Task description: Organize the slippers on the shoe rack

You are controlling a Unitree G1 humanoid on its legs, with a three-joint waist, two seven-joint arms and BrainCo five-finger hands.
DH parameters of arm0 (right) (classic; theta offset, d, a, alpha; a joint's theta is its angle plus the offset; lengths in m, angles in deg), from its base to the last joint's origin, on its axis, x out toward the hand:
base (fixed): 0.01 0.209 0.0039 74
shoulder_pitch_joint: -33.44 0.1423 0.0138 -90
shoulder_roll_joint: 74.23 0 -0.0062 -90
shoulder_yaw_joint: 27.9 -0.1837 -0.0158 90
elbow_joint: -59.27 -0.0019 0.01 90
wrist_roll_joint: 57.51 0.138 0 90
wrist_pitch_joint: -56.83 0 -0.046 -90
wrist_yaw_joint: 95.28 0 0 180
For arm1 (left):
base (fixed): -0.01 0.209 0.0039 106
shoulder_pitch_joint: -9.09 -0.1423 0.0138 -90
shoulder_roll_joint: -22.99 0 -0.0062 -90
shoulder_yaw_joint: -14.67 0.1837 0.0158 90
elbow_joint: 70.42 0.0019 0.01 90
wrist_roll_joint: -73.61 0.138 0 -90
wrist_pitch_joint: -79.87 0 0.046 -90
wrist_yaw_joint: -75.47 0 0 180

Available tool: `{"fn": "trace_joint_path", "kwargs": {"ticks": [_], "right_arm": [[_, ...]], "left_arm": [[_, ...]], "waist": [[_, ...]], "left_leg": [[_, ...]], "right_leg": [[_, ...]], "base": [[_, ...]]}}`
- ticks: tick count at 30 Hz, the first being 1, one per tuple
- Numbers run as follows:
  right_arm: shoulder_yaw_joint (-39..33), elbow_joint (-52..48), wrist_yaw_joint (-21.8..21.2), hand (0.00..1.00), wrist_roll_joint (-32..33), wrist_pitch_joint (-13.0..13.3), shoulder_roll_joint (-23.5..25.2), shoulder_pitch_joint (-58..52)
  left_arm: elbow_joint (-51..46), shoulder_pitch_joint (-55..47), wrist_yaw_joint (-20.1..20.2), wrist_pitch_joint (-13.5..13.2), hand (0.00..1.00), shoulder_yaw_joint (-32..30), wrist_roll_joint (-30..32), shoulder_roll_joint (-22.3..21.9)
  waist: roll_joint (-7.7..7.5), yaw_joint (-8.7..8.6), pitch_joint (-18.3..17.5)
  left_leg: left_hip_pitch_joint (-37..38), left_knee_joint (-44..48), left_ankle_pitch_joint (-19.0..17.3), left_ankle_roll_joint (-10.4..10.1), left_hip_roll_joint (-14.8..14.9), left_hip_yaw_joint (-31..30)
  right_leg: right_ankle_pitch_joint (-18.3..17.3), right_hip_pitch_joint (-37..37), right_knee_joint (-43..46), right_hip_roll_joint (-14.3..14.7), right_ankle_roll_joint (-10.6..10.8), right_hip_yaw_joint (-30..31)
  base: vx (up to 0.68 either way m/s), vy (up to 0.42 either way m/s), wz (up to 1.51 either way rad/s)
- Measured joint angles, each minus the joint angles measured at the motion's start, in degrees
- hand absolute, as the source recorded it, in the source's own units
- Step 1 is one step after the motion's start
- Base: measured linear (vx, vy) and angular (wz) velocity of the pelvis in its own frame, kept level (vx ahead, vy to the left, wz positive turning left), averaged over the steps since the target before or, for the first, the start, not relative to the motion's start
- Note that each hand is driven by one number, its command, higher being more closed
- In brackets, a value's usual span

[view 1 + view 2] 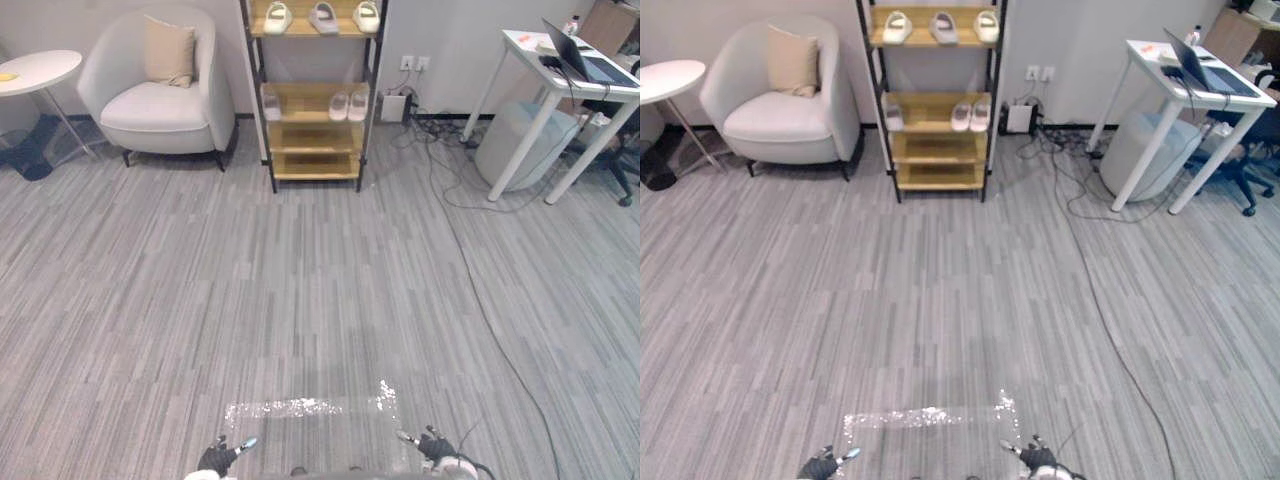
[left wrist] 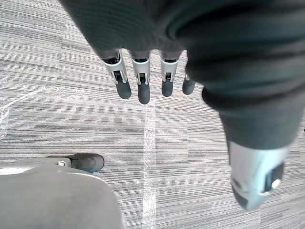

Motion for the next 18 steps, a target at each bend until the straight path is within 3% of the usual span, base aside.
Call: {"fn": "trace_joint_path", "kwargs": {"ticks": [7,10,11,13,14,15,17,18], "right_arm": [[0.0,0.0,0.0,0.00,0.0,0.0,0.0,0.3],[-0.2,-0.5,0.0,0.00,0.4,0.1,0.2,0.7],[-0.2,-0.5,0.1,0.00,0.7,0.3,0.4,1.1],[-0.1,-0.6,0.1,0.00,0.7,0.3,0.7,1.1],[0.0,-0.7,0.2,0.00,0.7,0.3,0.2,1.4],[0.0,-0.6,0.3,0.00,0.7,0.2,-0.1,1.5],[0.0,-0.5,0.7,0.00,0.7,0.1,-0.3,1.7],[0.0,-0.5,0.7,0.00,0.8,-0.1,-0.3,2.0]], "left_arm": [[0.0,0.5,-0.1,-0.2,0.00,0.0,0.3,0.2],[-0.2,2.1,-0.2,-0.2,0.00,-0.1,0.4,0.8],[-0.5,2.3,-0.2,-0.2,0.00,-0.3,0.3,1.0],[-2.0,2.2,-0.2,-0.1,0.00,-2.4,0.3,0.7],[-3.2,1.7,-0.2,-0.2,0.00,-4.7,0.2,-0.6],[-3.7,1.5,-0.5,-0.2,0.00,-5.7,-0.2,-1.3],[-3.8,1.2,-1.1,-0.2,0.00,-5.8,-0.4,-1.5],[-3.8,1.0,-1.2,-0.2,0.00,-5.9,-1.0,-1.5]], "waist": [[-0.34,-0.03,0.6],[-0.97,0.02,2.0],[-1.18,0.16,2.9],[-1.73,0.29,3.2],[-1.14,1.04,3.7],[-0.51,1.55,4.0],[-0.25,1.73,4.4],[-0.28,2.04,4.6]], "left_leg": [[-1.2,1.5,-0.5,-0.3,0.1,-0.1],[-7.8,14.1,-6.2,-1.2,0.5,-0.4],[-10.6,21.7,-8.0,-2.9,0.8,0.4],[-16.7,35.0,-8.0,-2.9,1.6,3.4],[-22.0,45.7,-8.0,-0.8,3.7,5.9],[-24.5,50.6,-9.0,0.2,5.3,7.2],[-27.3,51.7,-10.7,-0.4,6.5,7.6],[-28.4,47.1,-10.8,-1.0,6.3,7.5]], "right_leg": [[-0.7,-0.8,1.6,0.0,-0.4,-0.3],[-4.6,-4.3,8.4,-0.4,-1.8,-1.2],[-6.8,-4.6,10.1,-0.6,-2.5,-1.2],[-8.5,-5.1,12.4,-1.4,-3.4,-0.8],[-9.5,-5.1,13.8,-1.3,-4.2,-0.5],[-9.9,-4.5,14.6,-1.2,-4.5,0.0],[-10.7,-3.4,14.8,-2.0,-4.1,1.4],[-11.3,-3.1,14.7,-3.3,-3.4,2.4]], "base": [[-0.01,-0.010,0.01],[-0.04,-0.046,0.16],[-0.10,-0.049,0.12],[-0.08,-0.035,-0.03],[0.02,0.015,-0.24],[0.12,0.060,-0.29],[0.16,0.084,-0.27],[0.17,0.146,-0.37]]}}
